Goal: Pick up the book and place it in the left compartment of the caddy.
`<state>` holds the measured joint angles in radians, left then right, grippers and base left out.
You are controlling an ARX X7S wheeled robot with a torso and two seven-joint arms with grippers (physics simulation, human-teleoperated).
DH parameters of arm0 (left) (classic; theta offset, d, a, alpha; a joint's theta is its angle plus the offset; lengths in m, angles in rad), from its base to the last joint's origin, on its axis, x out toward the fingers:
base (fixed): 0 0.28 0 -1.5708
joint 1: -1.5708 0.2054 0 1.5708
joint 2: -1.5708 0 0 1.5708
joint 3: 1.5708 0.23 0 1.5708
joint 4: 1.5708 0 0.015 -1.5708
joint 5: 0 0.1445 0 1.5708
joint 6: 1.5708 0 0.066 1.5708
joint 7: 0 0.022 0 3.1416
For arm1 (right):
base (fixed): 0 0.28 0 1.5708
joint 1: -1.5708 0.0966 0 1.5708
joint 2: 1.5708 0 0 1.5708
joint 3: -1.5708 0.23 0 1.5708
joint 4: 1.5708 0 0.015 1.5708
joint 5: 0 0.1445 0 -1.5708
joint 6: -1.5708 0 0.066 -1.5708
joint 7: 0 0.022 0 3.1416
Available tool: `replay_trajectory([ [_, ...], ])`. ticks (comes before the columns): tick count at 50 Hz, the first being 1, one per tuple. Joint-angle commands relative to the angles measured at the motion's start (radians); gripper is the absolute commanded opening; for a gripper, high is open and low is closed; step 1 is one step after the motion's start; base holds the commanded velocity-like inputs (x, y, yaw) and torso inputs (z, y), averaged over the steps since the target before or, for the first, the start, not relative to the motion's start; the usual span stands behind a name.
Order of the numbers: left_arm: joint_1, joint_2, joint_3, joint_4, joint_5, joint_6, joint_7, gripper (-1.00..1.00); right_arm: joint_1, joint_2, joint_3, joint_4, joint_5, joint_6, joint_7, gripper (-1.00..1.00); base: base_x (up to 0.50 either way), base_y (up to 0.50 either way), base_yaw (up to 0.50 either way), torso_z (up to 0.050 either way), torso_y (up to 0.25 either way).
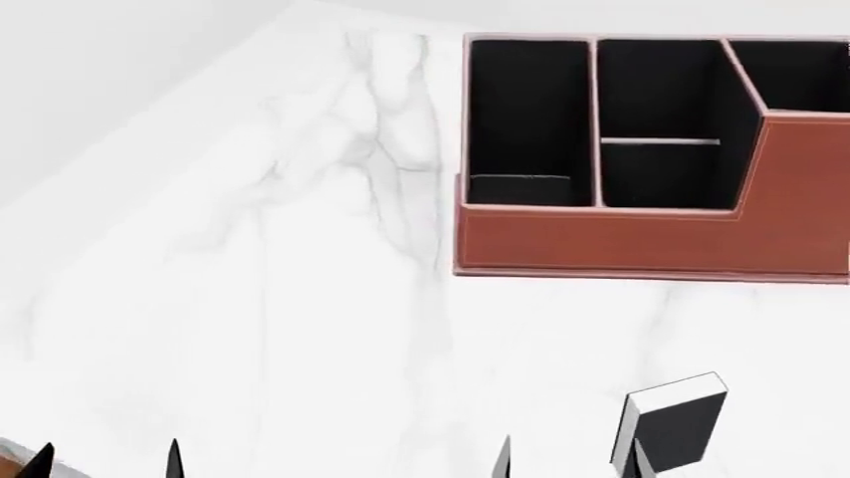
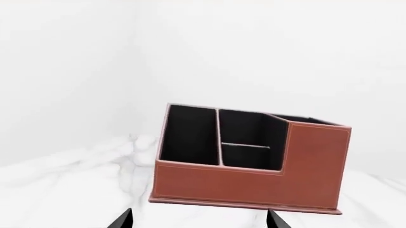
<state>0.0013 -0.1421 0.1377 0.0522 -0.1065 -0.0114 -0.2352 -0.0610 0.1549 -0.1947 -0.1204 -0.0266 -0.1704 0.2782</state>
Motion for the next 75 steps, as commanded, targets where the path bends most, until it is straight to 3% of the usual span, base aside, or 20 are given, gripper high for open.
replay_trajectory([
  [1, -0.001, -0.009, 0.007, 0.003, -0.009, -0.002, -0.008, 1.0, 0.0, 0.009, -0.015, -0.015, -0.024, 0.021, 0.02, 1.0, -0.18, 0.47, 0.0, 0.0, 0.0],
  [17, -0.002, -0.019, 0.016, 0.006, -0.018, -0.001, -0.019, 1.0, 0.0, 0.016, -0.008, 0.001, 0.049, -0.021, 0.015, 1.0, -0.02, 0.09, 0.0, 0.0, 0.0],
  [31, 0.002, -0.027, 0.027, 0.011, -0.026, 0.0, -0.025, 1.0, -0.002, 0.021, -0.008, 0.002, 0.075, -0.045, 0.024, 1.0, 0.45, 0.17, 0.0, 0.0, 0.0],
  [75, -0.006, -0.046, 0.047, 0.006, -0.053, 0.006, -0.045, 1.0, 0.0, 0.046, -0.038, 0.004, 0.087, -0.075, 0.045, 1.0, 0.05, 0.02, 0.0, 0.0, 0.0],
])
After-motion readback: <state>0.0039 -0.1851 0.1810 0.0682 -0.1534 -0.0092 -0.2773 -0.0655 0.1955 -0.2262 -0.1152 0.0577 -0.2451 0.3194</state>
